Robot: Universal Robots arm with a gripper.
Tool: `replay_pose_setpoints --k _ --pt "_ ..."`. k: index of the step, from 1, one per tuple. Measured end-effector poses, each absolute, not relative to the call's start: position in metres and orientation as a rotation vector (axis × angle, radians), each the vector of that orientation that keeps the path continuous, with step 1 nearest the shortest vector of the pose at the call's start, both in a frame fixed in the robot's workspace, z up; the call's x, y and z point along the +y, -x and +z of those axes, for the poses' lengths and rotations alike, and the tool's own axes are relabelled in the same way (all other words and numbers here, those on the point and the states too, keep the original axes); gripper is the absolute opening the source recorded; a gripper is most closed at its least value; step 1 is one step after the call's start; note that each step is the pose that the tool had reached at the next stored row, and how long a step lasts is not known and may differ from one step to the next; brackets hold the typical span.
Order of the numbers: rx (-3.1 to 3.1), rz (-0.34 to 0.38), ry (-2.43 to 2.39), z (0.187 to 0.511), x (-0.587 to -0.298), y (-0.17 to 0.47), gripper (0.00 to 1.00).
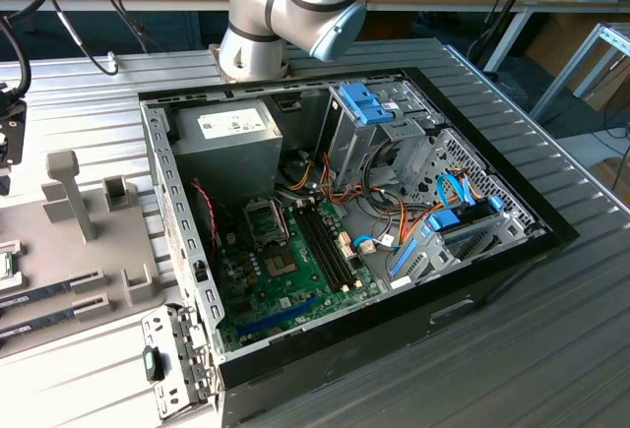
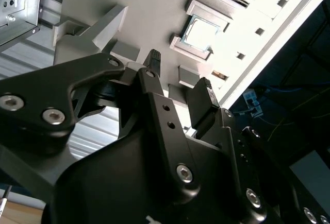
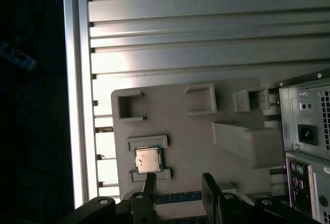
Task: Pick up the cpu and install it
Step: 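Pick up the cpu and move it towards the insertion slot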
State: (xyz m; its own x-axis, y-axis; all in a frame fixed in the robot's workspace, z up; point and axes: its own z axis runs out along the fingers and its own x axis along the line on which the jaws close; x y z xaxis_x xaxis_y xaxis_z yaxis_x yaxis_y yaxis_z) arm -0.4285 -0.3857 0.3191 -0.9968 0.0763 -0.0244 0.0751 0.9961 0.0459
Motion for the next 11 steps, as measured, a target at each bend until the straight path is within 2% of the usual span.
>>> replay_pose_setpoints --k 11 --pt "3.113 0.070 -0.118 0.3165 -0.3857 0.4331 0.48"
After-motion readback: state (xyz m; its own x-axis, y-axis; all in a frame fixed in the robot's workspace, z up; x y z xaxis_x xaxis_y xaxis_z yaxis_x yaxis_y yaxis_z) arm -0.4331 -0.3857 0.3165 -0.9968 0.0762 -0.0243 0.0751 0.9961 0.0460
